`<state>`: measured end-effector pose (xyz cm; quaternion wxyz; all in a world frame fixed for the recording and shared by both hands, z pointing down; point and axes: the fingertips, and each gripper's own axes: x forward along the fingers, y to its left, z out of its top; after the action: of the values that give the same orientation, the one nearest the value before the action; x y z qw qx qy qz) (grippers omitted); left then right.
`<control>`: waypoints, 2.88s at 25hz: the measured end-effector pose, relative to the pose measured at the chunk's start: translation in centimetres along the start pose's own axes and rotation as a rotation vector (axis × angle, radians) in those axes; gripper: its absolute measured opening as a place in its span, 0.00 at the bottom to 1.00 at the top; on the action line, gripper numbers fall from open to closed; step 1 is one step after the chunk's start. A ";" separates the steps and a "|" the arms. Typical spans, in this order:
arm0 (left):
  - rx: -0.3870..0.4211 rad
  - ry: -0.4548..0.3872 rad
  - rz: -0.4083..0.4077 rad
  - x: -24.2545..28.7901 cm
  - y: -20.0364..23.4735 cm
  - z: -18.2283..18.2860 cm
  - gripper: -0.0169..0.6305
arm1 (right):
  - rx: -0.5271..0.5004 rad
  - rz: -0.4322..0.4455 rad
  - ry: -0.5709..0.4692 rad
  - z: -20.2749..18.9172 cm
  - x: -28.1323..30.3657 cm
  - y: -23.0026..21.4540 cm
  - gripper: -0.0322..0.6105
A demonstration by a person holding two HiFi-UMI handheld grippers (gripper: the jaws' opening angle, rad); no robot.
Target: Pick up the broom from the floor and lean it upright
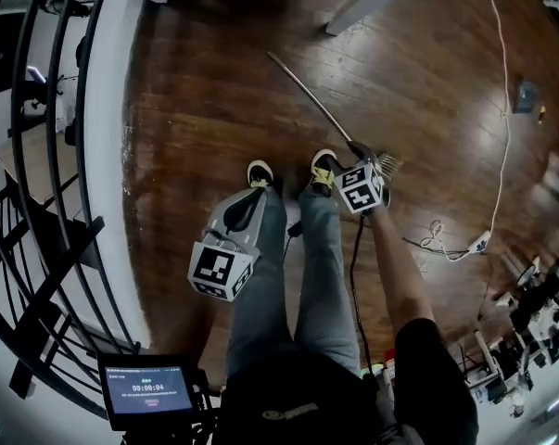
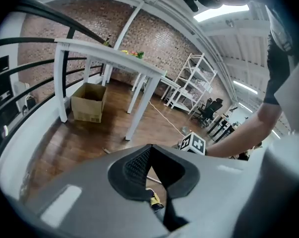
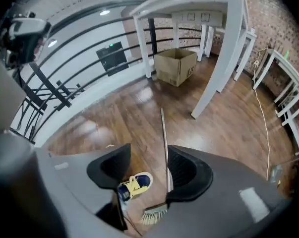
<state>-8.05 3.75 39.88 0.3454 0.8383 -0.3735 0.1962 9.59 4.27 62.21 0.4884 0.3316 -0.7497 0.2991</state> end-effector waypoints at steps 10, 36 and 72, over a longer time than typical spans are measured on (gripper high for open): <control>-0.170 0.009 0.137 12.2 8.1 -14.8 0.05 | -0.183 0.008 0.185 -13.3 26.3 -8.1 0.42; -0.161 -0.069 0.080 11.1 3.8 -5.2 0.05 | -0.090 0.009 -0.129 -4.8 15.4 -6.4 0.17; 0.217 -0.282 -0.028 13.4 0.5 14.5 0.10 | 0.316 -0.108 -0.580 17.6 8.4 -13.2 0.18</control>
<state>1.24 -13.57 38.02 0.1998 0.8949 -0.3833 0.1110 8.04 -18.97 65.64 0.2126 0.5138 -0.7831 0.2784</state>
